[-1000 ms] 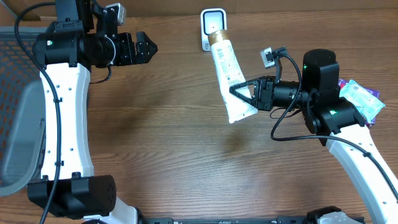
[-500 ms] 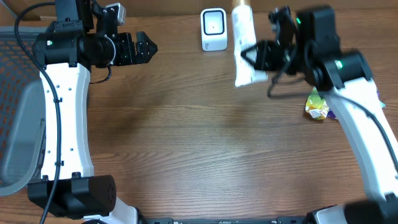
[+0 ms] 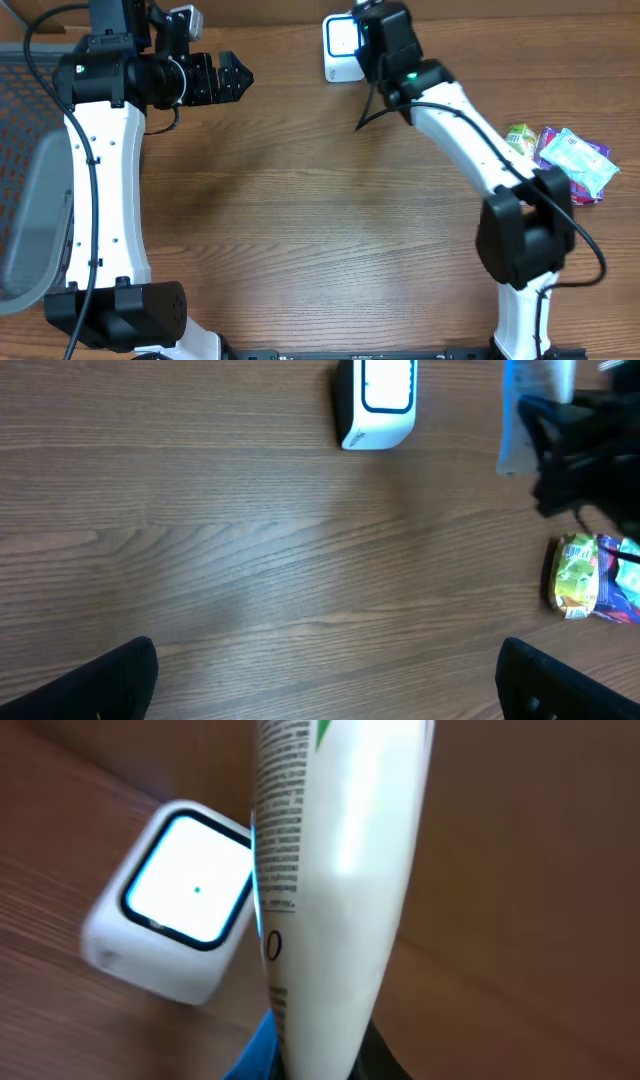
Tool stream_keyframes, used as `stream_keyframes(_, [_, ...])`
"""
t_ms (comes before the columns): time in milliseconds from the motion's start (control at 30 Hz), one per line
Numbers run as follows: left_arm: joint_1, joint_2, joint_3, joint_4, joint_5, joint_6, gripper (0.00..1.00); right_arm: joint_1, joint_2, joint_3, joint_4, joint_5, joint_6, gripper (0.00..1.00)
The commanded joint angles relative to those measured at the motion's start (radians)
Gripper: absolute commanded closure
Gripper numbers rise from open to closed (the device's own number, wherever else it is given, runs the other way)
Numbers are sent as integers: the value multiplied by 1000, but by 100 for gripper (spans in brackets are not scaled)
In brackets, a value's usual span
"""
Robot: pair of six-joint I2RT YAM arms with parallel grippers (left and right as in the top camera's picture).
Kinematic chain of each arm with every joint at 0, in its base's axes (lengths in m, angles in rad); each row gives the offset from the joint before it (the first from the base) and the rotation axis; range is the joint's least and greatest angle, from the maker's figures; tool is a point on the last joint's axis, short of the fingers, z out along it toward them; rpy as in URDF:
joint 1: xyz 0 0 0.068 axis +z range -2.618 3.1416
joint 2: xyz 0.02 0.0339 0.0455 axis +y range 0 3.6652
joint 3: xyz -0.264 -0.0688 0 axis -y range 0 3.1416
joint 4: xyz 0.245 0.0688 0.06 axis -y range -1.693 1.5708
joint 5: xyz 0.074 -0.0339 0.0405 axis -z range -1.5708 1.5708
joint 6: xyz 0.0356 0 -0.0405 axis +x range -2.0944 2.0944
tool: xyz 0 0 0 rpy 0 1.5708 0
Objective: Scan the item barcode
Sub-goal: 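Lift the white tube upright toward the white scanner, then hold the white tube's side against the white scanner window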
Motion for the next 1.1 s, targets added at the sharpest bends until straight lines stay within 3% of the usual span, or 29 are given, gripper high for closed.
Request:
stream_keyframes(0, [-13,3,0,1,0,-6,0,8,45,39,128,168,-304,96])
stream_keyframes(400, [-13,3,0,1,0,-6,1,10,189,38,302,205,-520,96])
stream_keyframes(1067, [-13,3,0,1,0,-6,0,29,200,38,313,275,-540,96])
